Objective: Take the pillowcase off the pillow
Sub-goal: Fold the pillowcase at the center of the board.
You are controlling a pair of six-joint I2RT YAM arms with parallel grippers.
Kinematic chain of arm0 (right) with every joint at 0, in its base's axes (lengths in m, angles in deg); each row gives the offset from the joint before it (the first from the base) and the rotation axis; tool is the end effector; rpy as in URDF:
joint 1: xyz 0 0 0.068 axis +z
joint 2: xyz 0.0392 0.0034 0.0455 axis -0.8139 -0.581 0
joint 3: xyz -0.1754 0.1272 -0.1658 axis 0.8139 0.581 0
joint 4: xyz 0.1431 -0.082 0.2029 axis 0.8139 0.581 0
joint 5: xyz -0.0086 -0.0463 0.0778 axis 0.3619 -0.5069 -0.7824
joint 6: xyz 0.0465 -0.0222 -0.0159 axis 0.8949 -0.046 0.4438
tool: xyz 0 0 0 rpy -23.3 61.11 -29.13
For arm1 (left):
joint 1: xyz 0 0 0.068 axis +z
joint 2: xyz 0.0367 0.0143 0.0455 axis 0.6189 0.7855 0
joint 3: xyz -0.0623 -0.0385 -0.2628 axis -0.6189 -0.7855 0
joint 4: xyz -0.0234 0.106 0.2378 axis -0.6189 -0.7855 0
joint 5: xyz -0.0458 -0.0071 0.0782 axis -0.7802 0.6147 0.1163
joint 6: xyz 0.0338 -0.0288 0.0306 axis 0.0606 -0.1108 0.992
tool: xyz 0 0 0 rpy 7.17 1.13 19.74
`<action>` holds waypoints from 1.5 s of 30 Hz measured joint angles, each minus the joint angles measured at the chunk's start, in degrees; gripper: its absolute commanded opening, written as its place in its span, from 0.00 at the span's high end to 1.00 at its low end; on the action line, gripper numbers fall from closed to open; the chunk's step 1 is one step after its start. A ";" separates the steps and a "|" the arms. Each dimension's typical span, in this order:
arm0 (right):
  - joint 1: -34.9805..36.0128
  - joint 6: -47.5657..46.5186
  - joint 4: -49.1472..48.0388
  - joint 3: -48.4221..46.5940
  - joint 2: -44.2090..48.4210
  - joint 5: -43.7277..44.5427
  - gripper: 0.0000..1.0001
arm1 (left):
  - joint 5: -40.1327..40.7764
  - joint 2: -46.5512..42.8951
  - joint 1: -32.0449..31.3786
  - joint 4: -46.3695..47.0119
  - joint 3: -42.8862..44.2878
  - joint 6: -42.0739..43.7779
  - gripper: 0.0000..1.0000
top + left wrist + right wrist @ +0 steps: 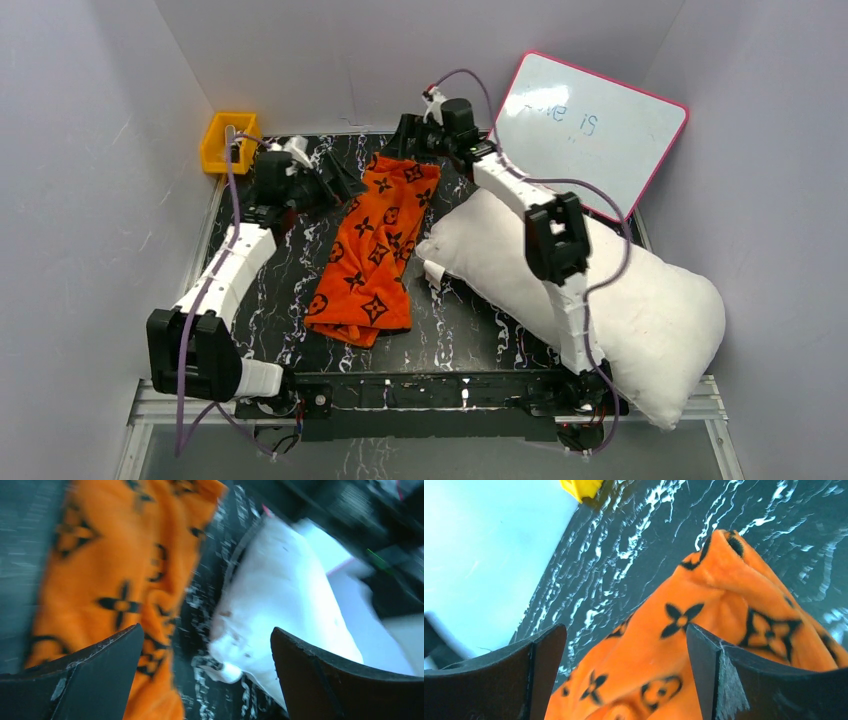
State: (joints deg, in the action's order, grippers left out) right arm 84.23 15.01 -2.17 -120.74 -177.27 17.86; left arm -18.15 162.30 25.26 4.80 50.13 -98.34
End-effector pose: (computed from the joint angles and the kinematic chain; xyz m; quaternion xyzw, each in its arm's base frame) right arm 0.4879 0.2972 0.2469 -0.1248 0.7787 0.4588 0.4094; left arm 0.3030 -0.0828 0.3158 -0.0983 0.8250 -0.3764 0.4100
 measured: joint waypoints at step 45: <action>35.01 34.03 -16.48 84.59 47.95 34.47 0.47 | -13.99 -27.80 19.56 -23.08 -20.15 12.26 0.02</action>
State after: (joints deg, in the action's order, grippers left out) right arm 119.25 49.04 -18.65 -36.16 -129.32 52.33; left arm -32.14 134.50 44.82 -18.28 29.97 -86.08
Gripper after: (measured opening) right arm 0.592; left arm 0.983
